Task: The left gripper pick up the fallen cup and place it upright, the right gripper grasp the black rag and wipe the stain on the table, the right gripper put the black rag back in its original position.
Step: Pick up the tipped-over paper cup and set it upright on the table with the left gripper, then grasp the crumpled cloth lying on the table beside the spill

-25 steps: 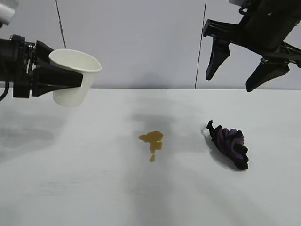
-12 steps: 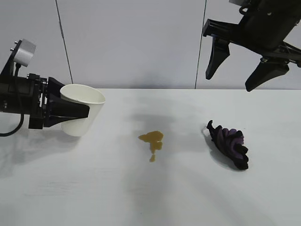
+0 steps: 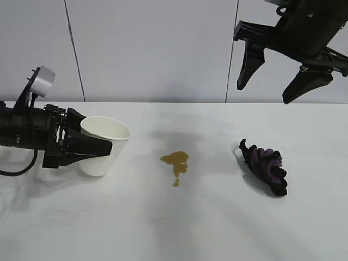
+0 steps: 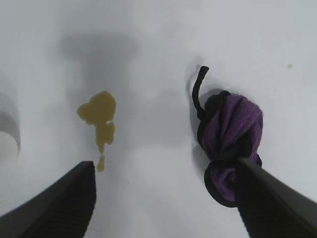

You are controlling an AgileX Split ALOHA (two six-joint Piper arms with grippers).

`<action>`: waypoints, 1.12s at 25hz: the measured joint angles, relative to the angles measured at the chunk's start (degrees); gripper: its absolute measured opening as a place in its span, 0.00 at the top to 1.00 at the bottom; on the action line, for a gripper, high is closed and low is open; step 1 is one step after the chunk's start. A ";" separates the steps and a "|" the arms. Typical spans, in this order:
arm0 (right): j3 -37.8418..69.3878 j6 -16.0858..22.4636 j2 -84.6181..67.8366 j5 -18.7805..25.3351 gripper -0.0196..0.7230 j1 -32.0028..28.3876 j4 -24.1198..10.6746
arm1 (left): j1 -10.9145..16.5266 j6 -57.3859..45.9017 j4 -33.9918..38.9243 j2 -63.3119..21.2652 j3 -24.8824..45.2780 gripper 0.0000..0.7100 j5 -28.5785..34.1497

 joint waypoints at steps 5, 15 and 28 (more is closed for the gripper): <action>0.00 0.00 0.00 -0.02 0.25 0.00 0.00 | 0.00 0.00 -0.06 0.21 0.00 0.06 -0.10; 0.00 0.00 0.00 -0.02 0.25 0.00 0.00 | -0.11 -29.31 0.53 -12.61 0.00 0.02 -11.27; 0.00 -1.54 0.00 1.33 0.25 0.00 0.05 | -10.09 -126.74 64.05 -26.83 -13.50 0.02 -22.59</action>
